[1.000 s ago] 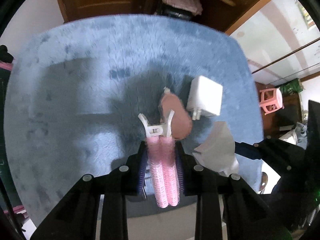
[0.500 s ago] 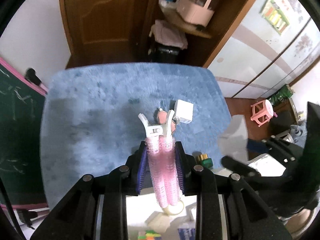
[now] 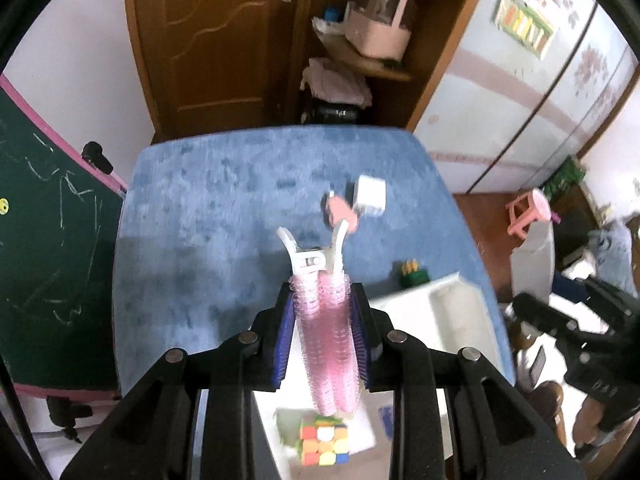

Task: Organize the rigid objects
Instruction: 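Carry the pink curler and white piece into the tray and open both grippers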

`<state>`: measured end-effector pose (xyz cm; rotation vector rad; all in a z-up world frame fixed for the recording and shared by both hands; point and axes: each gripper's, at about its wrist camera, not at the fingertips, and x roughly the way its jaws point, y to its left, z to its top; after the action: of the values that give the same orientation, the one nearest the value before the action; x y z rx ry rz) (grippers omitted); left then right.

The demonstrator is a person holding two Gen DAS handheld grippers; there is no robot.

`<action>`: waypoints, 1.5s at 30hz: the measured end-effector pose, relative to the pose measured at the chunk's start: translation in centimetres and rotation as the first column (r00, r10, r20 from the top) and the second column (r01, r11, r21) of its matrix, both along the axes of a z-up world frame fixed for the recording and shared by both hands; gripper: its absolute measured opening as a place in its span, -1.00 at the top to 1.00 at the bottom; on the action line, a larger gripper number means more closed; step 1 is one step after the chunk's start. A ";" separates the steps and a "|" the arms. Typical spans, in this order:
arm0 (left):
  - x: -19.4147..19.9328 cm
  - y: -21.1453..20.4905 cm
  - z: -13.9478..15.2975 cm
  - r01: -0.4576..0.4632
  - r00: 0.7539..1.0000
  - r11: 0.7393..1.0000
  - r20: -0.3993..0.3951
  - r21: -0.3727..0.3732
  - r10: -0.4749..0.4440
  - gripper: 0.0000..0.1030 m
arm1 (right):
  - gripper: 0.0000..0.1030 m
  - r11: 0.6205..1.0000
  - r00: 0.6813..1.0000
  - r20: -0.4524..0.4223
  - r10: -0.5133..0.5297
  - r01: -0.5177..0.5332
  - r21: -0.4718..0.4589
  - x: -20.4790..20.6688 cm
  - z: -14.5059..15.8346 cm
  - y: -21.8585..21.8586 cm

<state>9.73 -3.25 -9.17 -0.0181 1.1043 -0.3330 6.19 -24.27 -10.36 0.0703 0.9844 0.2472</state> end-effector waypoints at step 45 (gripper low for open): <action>-4.3 -3.2 -12.2 0.065 0.973 0.989 -0.227 0.132 -0.034 -0.43 | -0.10 0.994 0.936 -0.337 -0.103 0.087 -0.064 -3.6 -14.1 -1.3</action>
<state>5.38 -6.45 -21.32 0.0980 1.3517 -0.3033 2.56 -25.61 -24.43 0.1196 1.3274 0.1234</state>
